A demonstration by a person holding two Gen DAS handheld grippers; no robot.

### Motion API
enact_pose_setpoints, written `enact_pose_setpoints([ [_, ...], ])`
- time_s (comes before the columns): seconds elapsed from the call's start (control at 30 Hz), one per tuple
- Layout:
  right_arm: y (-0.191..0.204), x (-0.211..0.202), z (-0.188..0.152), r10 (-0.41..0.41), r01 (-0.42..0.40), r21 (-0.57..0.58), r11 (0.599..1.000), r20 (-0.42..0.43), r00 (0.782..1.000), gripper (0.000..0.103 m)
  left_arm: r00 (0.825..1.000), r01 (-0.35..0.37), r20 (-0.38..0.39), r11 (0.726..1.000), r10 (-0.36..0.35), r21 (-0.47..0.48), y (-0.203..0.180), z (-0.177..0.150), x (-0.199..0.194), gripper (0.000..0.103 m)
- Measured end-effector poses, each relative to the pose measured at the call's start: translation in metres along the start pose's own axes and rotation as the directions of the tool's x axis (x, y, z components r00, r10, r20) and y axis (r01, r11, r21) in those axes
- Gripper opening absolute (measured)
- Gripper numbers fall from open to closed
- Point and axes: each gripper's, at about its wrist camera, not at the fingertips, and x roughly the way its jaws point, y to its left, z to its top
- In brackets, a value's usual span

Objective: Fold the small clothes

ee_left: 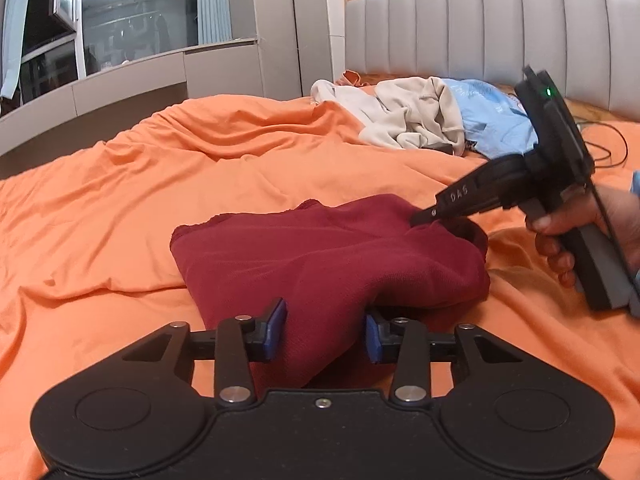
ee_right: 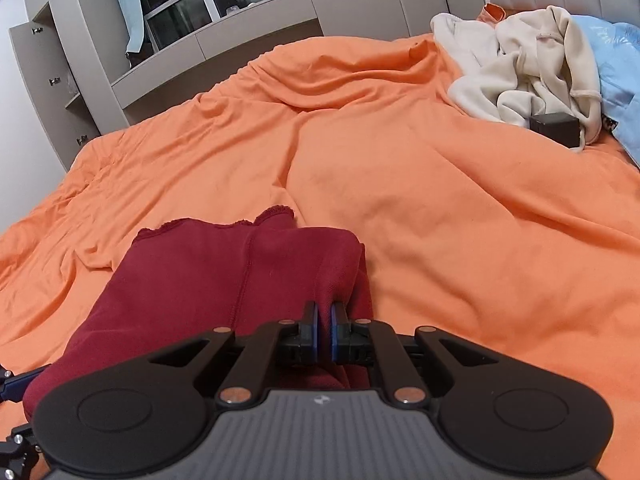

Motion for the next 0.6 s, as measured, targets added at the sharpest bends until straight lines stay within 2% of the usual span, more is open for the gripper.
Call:
enact_pose_setpoints([
  [0.03, 0.0, -0.002, 0.0, 0.0, 0.0, -0.006, 1.0, 0.006, 1.0, 0.01, 1.0, 0.006, -0.002, 1.0, -0.006, -0.015, 0.002, 0.001, -0.001, 0.05],
  [0.1, 0.003, -0.007, 0.001, -0.01, 0.01, -0.019, 1.0, 0.025, 1.0, 0.017, 0.999, 0.04, 0.0, 0.998, -0.04, -0.053, 0.005, 0.003, -0.004, 0.067],
  [0.13, 0.004, -0.011, 0.001, -0.017, 0.018, -0.028, 0.999, 0.036, 0.999, 0.021, 0.998, 0.062, 0.004, 0.995, -0.062, -0.078, 0.008, 0.003, -0.006, 0.072],
  [0.2, 0.006, -0.017, 0.001, -0.032, 0.035, -0.046, 0.998, 0.058, 0.998, 0.057, 0.995, 0.098, 0.008, 0.987, -0.098, -0.128, 0.012, 0.005, -0.008, 0.087],
  [0.27, 0.007, -0.022, 0.004, -0.04, 0.045, -0.062, 0.997, 0.078, 0.996, 0.069, 0.992, 0.126, 0.023, 0.976, -0.124, -0.18, 0.017, 0.007, -0.012, 0.091],
  [0.33, 0.009, -0.031, 0.003, -0.038, 0.046, -0.083, 0.995, 0.096, 0.995, 0.074, 0.99, 0.141, 0.044, 0.964, -0.134, -0.224, 0.023, 0.007, -0.017, 0.097],
  [0.4, 0.011, -0.043, 0.003, -0.023, 0.034, -0.105, 0.994, 0.111, 0.994, 0.093, 0.99, 0.135, 0.069, 0.954, -0.121, -0.267, 0.031, 0.006, -0.022, 0.102],
  [0.5, 0.019, -0.055, -0.001, 0.016, 0.006, -0.182, 0.983, 0.119, 0.993, 0.102, 0.994, 0.106, 0.075, 0.929, -0.085, -0.356, 0.049, 0.004, -0.025, 0.102],
  [0.6, 0.025, -0.062, -0.006, 0.045, -0.018, -0.26, 0.966, 0.097, 0.994, 0.103, 0.997, 0.065, 0.063, 0.878, -0.04, -0.474, 0.073, -0.003, -0.02, 0.102],
])
